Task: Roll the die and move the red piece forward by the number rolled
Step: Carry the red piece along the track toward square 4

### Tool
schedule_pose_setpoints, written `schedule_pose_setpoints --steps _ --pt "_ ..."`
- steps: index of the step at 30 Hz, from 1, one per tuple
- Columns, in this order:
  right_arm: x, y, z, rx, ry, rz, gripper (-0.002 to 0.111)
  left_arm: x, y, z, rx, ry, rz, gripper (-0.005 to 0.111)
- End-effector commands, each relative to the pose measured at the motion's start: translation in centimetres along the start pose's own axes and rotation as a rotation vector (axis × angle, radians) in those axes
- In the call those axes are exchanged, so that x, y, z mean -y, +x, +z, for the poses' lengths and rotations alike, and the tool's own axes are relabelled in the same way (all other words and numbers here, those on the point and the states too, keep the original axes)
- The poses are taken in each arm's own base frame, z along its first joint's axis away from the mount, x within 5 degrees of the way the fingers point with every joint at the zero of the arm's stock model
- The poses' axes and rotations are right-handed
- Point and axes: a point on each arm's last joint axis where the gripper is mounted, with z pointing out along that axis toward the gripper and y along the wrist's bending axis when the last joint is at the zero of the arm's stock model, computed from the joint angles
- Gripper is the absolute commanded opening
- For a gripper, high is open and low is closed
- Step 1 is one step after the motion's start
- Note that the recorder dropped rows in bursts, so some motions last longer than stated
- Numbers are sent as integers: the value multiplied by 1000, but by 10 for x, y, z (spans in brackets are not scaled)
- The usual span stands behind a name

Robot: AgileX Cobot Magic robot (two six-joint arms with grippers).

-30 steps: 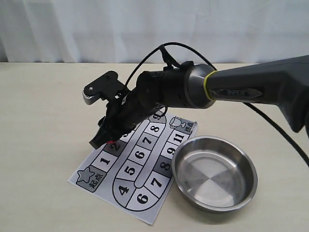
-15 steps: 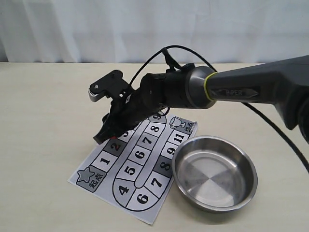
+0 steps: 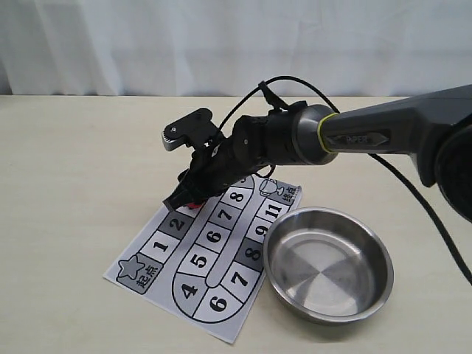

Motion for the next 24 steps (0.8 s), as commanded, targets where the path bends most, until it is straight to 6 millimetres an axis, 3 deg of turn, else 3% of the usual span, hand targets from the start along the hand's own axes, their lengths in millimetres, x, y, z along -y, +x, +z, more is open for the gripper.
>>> schedule_pose_setpoints --steps 1,6,9,16,24 --pt "4 -6 -7 44 22 -13 4 0 -3 -1 18 7 4 0" --pt "24 -19 -16 112 63 32 4 0 -3 -1 18 7 4 0" --pt "34 -17 -15 116 79 64 4 0 -3 -1 18 7 4 0" --pt "32 8 12 -3 45 49 4 0 -3 -1 18 7 4 0" --pt "36 -10 -3 101 85 43 4 0 -3 -1 18 7 4 0"
